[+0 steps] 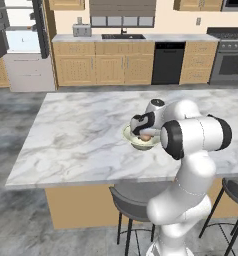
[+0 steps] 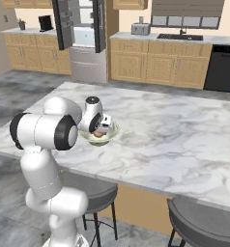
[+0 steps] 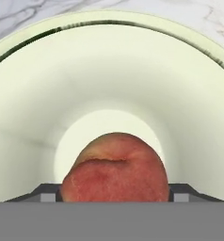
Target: Retrieve the peach and tangerine from the fridge and place them into the bowl on the dining table.
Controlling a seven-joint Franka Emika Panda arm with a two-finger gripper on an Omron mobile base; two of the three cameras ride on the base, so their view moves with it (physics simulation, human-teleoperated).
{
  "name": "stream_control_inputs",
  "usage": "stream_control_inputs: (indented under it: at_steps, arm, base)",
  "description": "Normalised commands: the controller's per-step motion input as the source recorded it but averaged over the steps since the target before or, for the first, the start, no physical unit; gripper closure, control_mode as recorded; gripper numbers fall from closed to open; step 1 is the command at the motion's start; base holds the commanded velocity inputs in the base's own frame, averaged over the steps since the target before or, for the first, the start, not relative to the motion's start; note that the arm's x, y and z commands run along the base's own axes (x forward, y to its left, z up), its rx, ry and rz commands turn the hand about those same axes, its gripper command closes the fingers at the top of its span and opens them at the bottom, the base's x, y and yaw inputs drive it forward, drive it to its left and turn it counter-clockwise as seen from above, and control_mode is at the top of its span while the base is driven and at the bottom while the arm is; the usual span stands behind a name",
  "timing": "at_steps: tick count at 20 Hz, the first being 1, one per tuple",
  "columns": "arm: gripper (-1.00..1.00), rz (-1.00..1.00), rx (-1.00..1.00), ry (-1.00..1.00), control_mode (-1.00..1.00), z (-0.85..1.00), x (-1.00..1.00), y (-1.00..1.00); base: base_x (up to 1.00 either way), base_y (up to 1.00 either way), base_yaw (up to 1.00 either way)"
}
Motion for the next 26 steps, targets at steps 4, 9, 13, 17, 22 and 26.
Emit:
stream_control_inputs:
  at_steps: [4, 9, 13, 17, 22, 26]
  arm:
    - [-1.0, -0.01, 0.0, 0.0, -1.0, 0.06, 0.05, 0.0]
    - [-1.0, -0.01, 0.0, 0.0, -1.0, 0.32, 0.0, 0.0]
    - [-1.0, 0.0, 0.0, 0.0, -1.0, 0.77, -0.17, 0.0]
    - [-1.0, 0.0, -0.03, -0.09, -1.0, 0.99, -0.69, 0.0]
    - [-1.0, 0.0, -0.04, -0.15, -1.0, 1.0, -0.92, 0.0]
    - [-1.0, 0.0, -0.01, -0.18, -1.0, 0.97, -1.0, -0.05]
  base:
    - [0.0, 0.0, 0.0]
    - [0.0, 0.0, 0.0]
    - [0.0, 0.0, 0.0]
    - [0.0, 0.0, 0.0]
    - [0.0, 0.0, 0.0]
    - [0.0, 0.0, 0.0]
